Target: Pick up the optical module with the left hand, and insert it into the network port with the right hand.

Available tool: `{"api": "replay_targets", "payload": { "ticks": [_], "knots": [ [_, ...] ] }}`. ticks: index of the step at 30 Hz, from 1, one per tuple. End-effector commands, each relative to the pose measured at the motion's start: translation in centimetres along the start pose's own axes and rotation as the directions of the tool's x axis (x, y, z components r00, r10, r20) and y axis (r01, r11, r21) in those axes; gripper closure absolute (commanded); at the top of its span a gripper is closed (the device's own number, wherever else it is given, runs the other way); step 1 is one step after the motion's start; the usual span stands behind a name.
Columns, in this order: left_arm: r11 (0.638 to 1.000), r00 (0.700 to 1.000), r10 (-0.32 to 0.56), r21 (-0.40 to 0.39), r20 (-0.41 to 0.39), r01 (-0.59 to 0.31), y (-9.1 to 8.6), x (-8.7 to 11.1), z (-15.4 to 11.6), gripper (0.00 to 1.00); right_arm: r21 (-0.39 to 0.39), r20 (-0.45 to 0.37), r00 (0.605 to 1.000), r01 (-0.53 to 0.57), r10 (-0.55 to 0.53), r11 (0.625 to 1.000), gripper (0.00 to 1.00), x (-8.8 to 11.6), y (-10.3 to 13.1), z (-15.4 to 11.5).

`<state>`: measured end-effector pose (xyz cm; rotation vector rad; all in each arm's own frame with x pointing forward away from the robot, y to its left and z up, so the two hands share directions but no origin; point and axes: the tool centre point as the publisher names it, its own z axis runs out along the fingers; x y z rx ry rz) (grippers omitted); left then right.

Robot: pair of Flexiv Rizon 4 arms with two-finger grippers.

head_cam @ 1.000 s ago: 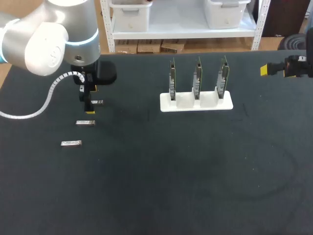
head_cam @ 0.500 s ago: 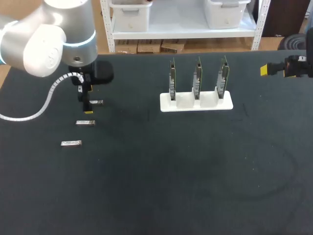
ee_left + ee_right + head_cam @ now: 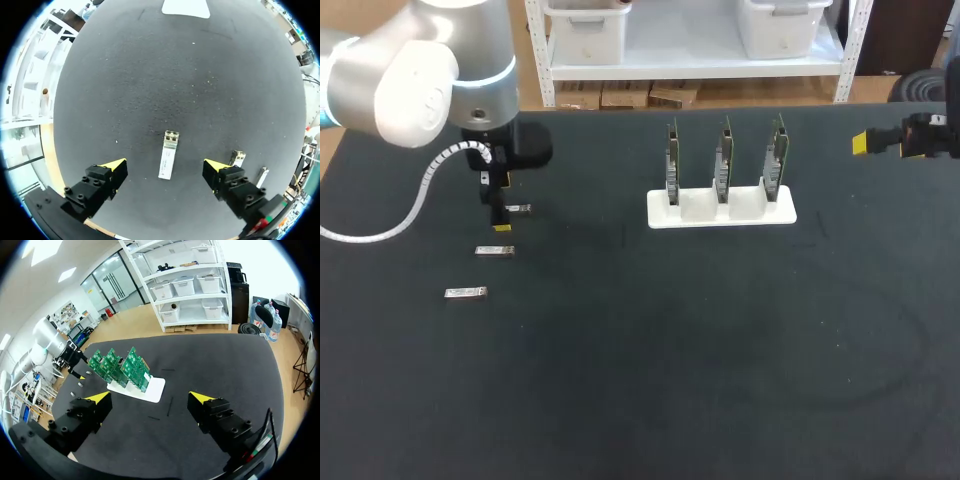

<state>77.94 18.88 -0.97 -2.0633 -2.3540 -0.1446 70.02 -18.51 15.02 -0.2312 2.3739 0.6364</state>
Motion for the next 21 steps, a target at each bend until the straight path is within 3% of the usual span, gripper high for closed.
{"api": "replay_targets", "payload": {
  "ticks": [1,9,21],
  "knots": [
    [1.0,1.0,-0.004,0.011,0.009,0.004,0.6,0.1,0.4,0.0,0.0,0.0,1.0,0.0,0.0,1.0,0.0,0.0,0.0,0.0],
    [1.0,0.999,-0.011,-0.028,0.04,0.012,0.3,0.8,0.5,0.0,0.0,0.0,1.0,0.0,0.0,1.0,0.0,0.0,0.0,0.0],
    [0.999,1.0,-0.013,-0.031,0.013,0.014,0.3,1.4,0.7,0.0,0.0,0.0,1.0,0.0,0.0,1.0,0.0,0.0,0.0,0.0]
  ]
}}
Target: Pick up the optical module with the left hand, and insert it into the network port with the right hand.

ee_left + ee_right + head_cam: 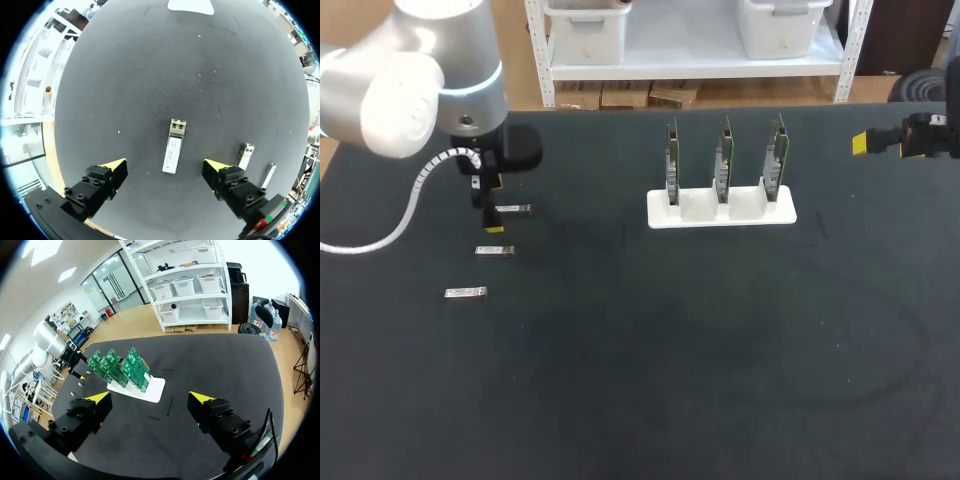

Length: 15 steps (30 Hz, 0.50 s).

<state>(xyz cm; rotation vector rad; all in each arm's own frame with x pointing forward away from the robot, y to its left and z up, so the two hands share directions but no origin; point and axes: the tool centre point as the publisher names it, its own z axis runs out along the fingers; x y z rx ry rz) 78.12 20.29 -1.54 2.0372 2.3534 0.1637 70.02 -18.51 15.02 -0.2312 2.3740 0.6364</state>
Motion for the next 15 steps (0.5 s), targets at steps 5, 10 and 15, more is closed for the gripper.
{"api": "replay_targets", "payload": {
  "ticks": [5,10,15],
  "knots": [
    [1.0,1.0,0.005,0.002,-0.002,-0.005,-0.01,-0.03,0.01,0.0,0.0,0.0,1.0,0.0,0.0,1.0,0.0,0.02,0.0,0.0],
    [1.0,1.0,0.014,-0.002,0.007,-0.014,0.03,-0.21,0.01,1.0,0.0,0.0,1.0,0.0,0.0,1.0,0.0,0.02,0.0,0.0],
    [1.0,1.0,0.012,0.002,0.009,-0.012,-0.04,-0.25,-0.02,1.0,0.0,0.0,1.0,0.0,0.0,1.0,0.0,0.02,0.0,0.0]
  ]
}}
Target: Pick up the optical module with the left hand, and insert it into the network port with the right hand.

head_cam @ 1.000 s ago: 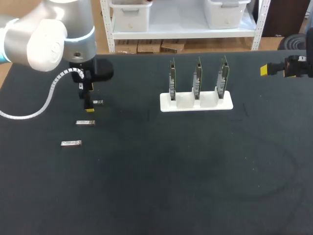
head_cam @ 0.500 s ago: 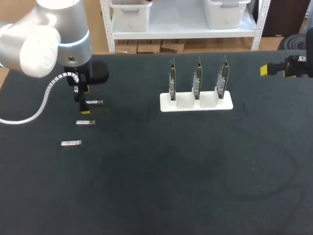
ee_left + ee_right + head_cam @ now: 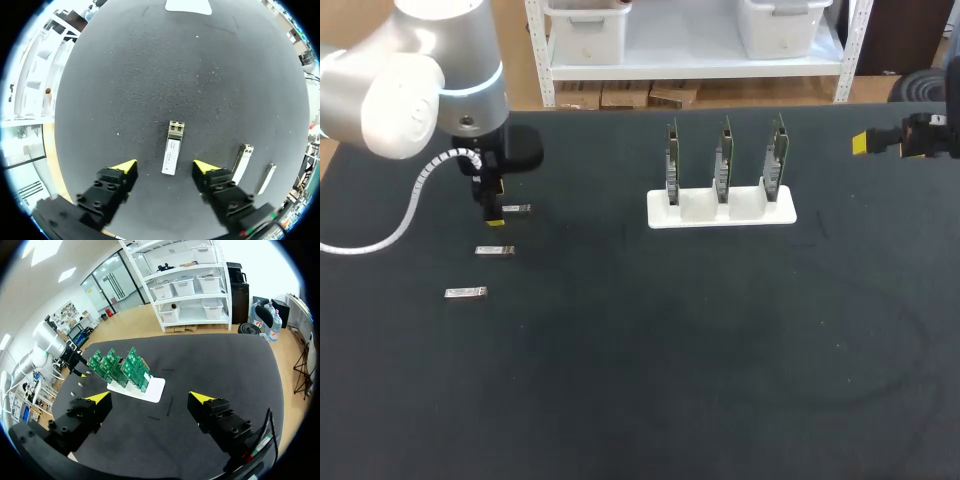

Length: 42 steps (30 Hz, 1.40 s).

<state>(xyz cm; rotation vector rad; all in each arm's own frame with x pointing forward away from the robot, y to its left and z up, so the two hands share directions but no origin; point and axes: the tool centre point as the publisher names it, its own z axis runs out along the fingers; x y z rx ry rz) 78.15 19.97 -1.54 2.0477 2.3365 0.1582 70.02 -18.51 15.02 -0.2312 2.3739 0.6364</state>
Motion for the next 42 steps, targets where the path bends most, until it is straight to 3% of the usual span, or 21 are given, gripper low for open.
{"api": "replay_targets", "payload": {
  "ticks": [1,15,21,24,30,34,42],
  "knots": [
    [1.0,1.0,0.0,0.005,0.0,0.0,-0.1,0.1,0.0,1.0,0.0,0.0,1.0,0.0,0.0,1.0,0.0,0.0,0.0,0.0],
    [1.0,1.0,-0.003,0.005,0.001,0.003,-0.6,0.5,-0.1,1.0,0.0,0.0,1.0,0.0,0.0,1.0,0.0,0.0,0.0,0.0],
    [1.0,0.994,-0.001,-0.03,0.109,0.004,-0.7,0.1,-2.8,1.0,0.0,0.0,1.0,0.0,0.0,1.0,0.0,0.0,0.0,0.0],
    [0.998,0.976,0.01,-0.065,0.218,0.004,-0.6,-0.4,-5.2,1.0,0.0,0.0,1.0,0.0,0.0,1.0,0.0,0.0,0.0,0.0],
    [0.993,0.942,0.036,-0.117,0.333,0.003,-0.6,-1.2,-9.4,1.0,0.0,0.0,1.0,0.0,0.0,1.0,0.0,0.0,0.0,0.0],
    [0.981,0.942,0.074,-0.192,0.326,-0.011,-0.8,-1.2,-10.5,1.0,0.0,0.0,1.0,0.0,0.0,1.0,0.0,0.0,0.0,0.0],
    [0.981,0.942,0.074,-0.192,0.326,-0.011,-0.8,-1.2,-10.5,1.0,0.0,0.0,1.0,0.0,0.0,1.0,0.0,0.0,0.0,0.0]
  ]
}}
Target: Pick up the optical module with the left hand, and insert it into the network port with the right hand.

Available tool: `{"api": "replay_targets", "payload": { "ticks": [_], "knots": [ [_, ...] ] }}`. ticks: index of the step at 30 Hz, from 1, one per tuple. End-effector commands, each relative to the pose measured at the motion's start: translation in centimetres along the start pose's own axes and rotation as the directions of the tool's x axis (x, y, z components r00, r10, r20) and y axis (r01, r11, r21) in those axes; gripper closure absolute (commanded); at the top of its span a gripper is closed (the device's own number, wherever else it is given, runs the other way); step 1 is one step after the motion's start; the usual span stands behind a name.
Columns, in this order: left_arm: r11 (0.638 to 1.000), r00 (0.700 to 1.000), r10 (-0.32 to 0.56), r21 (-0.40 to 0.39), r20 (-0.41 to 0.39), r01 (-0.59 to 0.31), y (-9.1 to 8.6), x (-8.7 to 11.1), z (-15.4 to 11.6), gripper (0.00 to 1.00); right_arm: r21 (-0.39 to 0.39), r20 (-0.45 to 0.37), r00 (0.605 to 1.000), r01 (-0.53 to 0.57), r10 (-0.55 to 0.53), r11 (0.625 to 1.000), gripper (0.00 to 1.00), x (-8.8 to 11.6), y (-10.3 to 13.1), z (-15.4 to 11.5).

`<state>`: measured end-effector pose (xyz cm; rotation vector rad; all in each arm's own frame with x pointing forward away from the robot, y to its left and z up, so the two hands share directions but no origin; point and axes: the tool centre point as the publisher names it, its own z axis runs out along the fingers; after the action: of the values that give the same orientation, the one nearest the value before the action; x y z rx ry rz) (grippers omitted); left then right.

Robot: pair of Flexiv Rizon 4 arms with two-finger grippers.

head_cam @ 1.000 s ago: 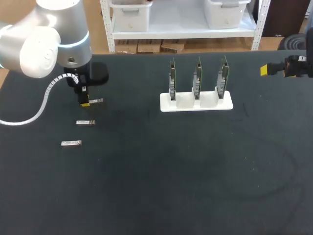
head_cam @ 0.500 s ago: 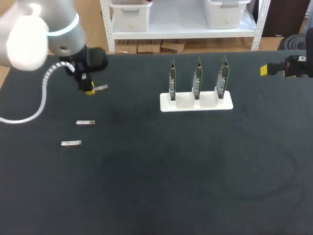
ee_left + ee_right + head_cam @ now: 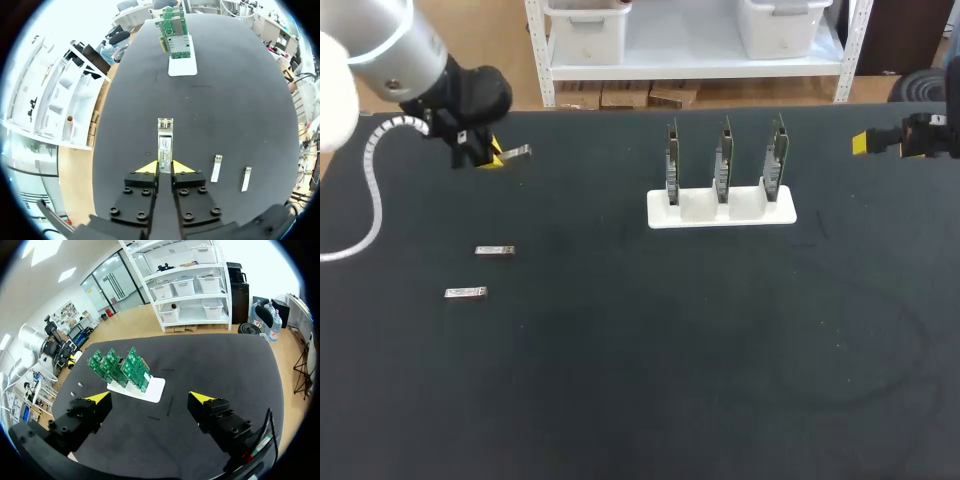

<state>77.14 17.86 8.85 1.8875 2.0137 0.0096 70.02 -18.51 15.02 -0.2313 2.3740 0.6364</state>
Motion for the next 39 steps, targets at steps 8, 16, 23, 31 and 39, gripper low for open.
{"api": "replay_targets", "payload": {
  "ticks": [8,16,23,31,39],
  "knots": [
    [0.999,0.999,0.003,-0.045,0.049,-0.001,-0.5,-0.1,-1.3,1.0,0.0,0.0,1.0,0.0,0.0,1.0,0.0,0.0,0.0,0.0],
    [0.999,0.982,0.017,-0.033,0.189,-0.011,-2.1,-4.8,-4.3,1.0,0.0,0.0,1.0,0.0,0.0,1.0,0.0,0.0,0.0,0.0],
    [0.998,0.938,-0.053,0.04,0.342,0.041,-3.0,-7.7,-6.4,1.0,0.0,0.0,1.0,0.0,0.0,1.0,0.0,0.0,0.0,0.0],
    [0.997,0.902,-0.073,0.031,0.427,0.066,-2.6,-8.3,-7.3,1.0,0.0,0.0,1.0,0.0,0.0,1.0,0.0,0.0,0.0,0.0],
    [0.998,0.916,-0.058,0.009,0.396,0.059,-2.5,-7.5,-7.0,1.0,0.0,0.0,1.0,0.0,0.0,1.0,0.0,0.0,0.0,0.0]
  ]
}}
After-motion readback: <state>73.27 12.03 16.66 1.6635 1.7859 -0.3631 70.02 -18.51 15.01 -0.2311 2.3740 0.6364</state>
